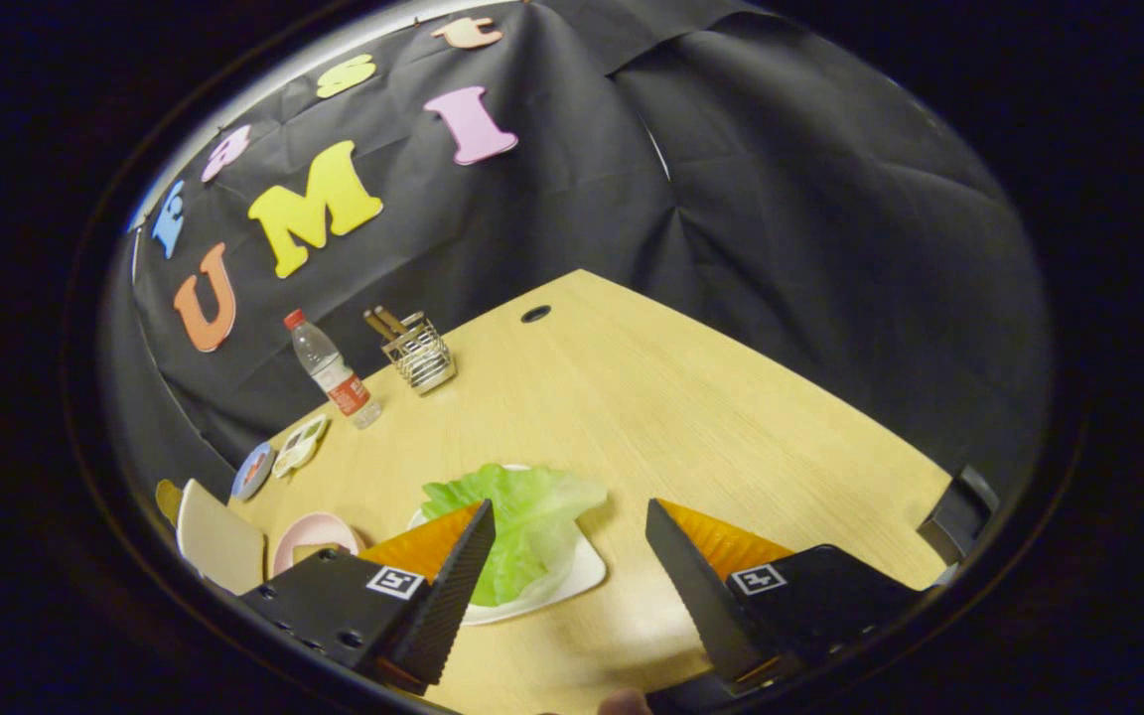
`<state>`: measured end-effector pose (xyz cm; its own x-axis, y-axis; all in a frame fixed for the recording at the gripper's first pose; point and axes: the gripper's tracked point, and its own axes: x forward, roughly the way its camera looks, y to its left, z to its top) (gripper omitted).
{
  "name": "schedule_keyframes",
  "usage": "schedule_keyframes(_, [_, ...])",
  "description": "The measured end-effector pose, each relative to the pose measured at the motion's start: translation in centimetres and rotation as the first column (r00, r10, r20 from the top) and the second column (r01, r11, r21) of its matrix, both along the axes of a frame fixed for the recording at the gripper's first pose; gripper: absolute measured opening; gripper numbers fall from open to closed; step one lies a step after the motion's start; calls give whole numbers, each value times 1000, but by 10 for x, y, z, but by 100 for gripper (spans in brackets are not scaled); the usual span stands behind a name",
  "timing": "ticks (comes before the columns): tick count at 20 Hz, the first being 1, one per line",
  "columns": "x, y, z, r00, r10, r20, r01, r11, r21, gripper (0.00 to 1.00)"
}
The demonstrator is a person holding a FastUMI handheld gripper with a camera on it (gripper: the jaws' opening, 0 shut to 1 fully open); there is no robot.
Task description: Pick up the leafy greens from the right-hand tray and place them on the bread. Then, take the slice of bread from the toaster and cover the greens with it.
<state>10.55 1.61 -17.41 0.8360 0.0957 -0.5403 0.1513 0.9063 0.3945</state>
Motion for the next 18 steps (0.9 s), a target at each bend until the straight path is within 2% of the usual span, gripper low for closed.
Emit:
schedule_keyframes(4, [19, 6, -9, 999, -24, -35, 28, 994, 104, 96])
schedule_keyframes(8, [27, 2, -15, 996, -60, -70, 75, 970, 232, 96])
schedule_keyframes(9, [34, 1, -19, 994, -70, -78, 87, 965, 247, 85])
schedule_keyframes(11, [38, 3, -21, 993, -78, -87, 98, 959, 266, 83])
schedule_keyframes(16, [39, 2, -27, 989, -86, -122, 119, 948, 294, 45])
schedule_keyframes(17, [41, -1, -28, 989, -91, -120, 124, 945, 302, 25])
schedule_keyframes(18, [41, -1, -25, 989, -96, -116, 128, 942, 310, 19])
